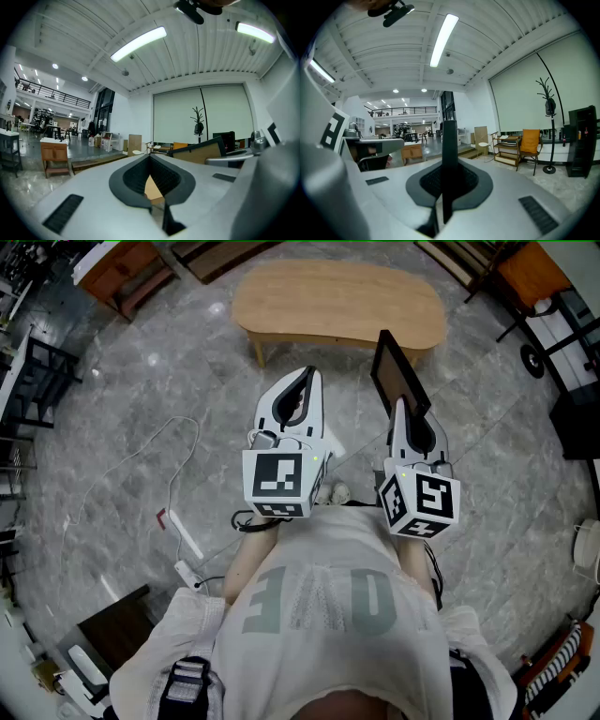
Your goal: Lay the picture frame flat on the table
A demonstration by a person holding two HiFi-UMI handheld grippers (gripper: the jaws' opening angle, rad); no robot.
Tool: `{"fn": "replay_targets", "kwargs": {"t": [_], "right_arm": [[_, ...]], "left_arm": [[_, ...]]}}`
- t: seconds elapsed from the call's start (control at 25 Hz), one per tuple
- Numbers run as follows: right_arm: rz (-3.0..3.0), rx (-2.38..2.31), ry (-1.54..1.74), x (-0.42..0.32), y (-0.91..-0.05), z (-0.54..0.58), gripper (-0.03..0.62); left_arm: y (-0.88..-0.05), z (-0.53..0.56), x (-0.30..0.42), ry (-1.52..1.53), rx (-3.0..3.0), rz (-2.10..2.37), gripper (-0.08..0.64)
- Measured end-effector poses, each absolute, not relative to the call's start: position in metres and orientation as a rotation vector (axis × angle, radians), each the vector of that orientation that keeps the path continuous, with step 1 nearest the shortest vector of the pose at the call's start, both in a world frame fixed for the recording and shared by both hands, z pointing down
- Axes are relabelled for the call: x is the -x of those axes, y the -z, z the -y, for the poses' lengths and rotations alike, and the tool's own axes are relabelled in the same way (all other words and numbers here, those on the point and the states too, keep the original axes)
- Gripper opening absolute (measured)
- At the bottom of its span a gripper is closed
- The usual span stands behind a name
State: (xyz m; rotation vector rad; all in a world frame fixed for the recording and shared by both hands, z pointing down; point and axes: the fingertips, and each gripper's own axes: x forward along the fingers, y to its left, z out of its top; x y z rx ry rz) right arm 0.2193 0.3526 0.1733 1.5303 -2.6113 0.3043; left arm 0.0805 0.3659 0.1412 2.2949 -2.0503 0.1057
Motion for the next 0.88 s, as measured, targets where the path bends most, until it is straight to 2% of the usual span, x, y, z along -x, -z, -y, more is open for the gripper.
{"fn": "replay_targets", "kwargs": {"t": [0.88], "right_arm": [[2.658, -1.511, -0.3, -0.249, -0.19, -0.317, 0.017]], "left_arm": [[-0.156, -0.336, -0.068, -0.094, -2.172, 2.172, 0.009]]}}
